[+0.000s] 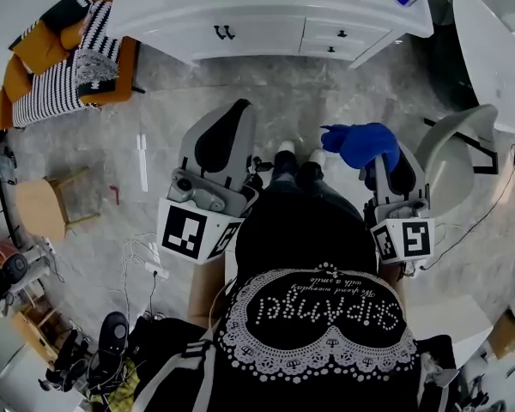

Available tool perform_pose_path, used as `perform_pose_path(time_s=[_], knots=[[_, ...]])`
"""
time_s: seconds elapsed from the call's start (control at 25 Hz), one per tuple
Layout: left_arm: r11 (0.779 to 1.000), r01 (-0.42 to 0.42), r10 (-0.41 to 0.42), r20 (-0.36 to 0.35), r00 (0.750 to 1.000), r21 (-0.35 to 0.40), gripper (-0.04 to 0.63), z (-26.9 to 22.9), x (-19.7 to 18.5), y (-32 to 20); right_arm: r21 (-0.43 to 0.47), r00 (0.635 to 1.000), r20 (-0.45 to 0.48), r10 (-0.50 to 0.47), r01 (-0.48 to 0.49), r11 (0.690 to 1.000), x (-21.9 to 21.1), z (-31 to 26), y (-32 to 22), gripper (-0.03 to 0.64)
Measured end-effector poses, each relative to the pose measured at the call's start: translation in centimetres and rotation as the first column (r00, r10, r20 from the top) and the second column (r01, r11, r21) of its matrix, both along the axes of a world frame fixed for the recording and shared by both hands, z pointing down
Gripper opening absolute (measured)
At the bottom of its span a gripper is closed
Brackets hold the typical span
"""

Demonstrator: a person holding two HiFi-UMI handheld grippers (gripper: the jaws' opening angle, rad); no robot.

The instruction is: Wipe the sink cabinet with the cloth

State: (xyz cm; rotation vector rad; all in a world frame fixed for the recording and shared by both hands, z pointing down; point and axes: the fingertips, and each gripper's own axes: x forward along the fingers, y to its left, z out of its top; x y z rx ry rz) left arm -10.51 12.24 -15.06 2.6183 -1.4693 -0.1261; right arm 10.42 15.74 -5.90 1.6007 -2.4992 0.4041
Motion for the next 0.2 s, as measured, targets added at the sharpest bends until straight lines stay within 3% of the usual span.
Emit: perform_pose_path(time_s=[0.2], knots=[[1.000, 0.021, -0.021, 0.001, 1.000, 0.009, 0.005, 0.00, -0.25, -0.23, 0.013, 1.000, 0.000, -0.017, 0.017, 1.000, -0.06, -0.04, -0.89, 0.115]])
